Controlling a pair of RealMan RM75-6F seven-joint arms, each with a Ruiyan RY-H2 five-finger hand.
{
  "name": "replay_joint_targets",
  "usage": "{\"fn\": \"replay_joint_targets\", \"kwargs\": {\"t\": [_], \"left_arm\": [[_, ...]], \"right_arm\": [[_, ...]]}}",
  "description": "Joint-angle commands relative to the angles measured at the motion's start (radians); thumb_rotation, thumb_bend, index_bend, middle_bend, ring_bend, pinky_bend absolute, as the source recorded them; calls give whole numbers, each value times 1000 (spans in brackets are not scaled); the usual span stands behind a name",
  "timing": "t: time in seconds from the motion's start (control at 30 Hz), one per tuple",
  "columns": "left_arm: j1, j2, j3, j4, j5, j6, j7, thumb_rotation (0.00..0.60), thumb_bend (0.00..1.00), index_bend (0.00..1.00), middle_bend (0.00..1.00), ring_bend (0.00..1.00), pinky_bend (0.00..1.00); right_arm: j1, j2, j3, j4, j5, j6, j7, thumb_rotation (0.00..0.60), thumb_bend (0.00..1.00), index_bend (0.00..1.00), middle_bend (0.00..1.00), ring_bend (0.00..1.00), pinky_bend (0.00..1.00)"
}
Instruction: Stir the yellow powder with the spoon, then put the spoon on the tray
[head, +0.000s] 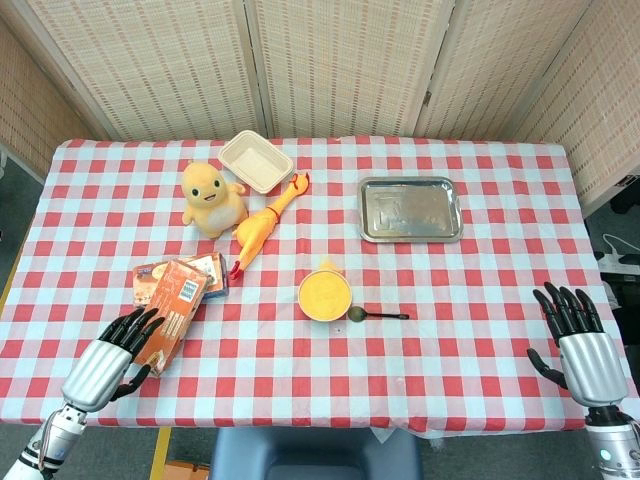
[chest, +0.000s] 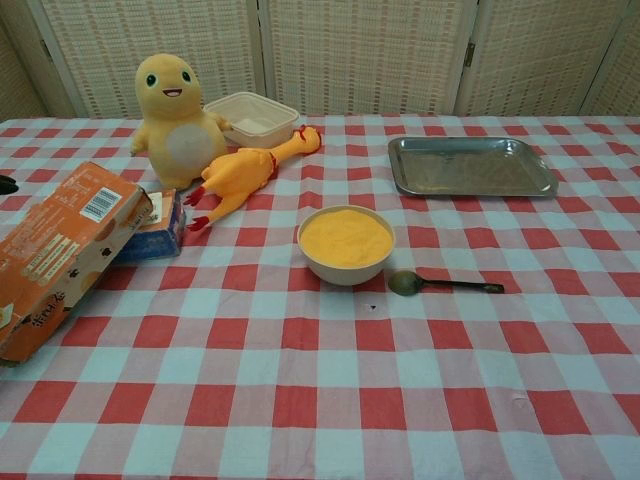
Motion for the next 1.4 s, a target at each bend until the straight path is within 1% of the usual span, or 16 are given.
{"fn": "replay_joint_targets", "kwargs": {"t": [0.03,0.13,0.23,0.3,0.4,0.47,0.57,0.67,0.8,0.97,1.17,1.4], "left_arm": [[7,3,-1,12,23,42,-31,600,430,0,0,0,134],[13,6,-10,29,25,79,-80,600,429,0,0,0,123],[16,2,-26,51,19,113,-135,600,434,0,0,0,98],[18,6,-28,66,15,122,-165,600,438,0,0,0,93],[19,25,-22,62,4,113,-200,600,441,0,0,0,93],[17,42,-19,53,-8,99,-222,600,441,0,0,0,93],[14,53,-18,47,-21,83,-238,600,444,0,0,0,94],[11,65,-12,40,-19,74,-252,600,446,0,0,0,95],[13,82,-2,33,-11,73,-275,600,448,0,0,0,95],[11,99,9,33,4,76,-310,600,450,0,0,0,93],[7,109,17,36,17,71,-332,600,460,0,0,0,95],[4,116,24,33,33,74,-337,600,492,0,0,0,94]], "right_arm": [[5,-12,1,-2,3,-12,-9,600,179,0,0,0,0],[28,-40,22,1,23,-43,-35,600,179,10,0,0,0],[89,-63,53,-3,37,-119,-106,600,179,42,0,0,0],[137,-76,71,-32,47,-183,-159,600,179,79,0,0,0],[194,-126,95,-66,62,-246,-242,600,180,169,0,0,0],[227,-187,112,-70,90,-285,-278,600,180,281,0,0,0],[268,-278,124,-60,126,-336,-314,600,180,416,0,0,0],[300,-368,133,-22,164,-369,-370,600,180,490,0,0,0],[329,-458,138,34,200,-391,-438,600,179,511,0,0,0],[352,-565,148,137,213,-364,-507,600,180,511,0,0,0],[372,-629,157,196,245,-370,-542,600,179,520,0,0,0],[411,-671,172,257,285,-415,-564,600,191,520,0,0,0]]}}
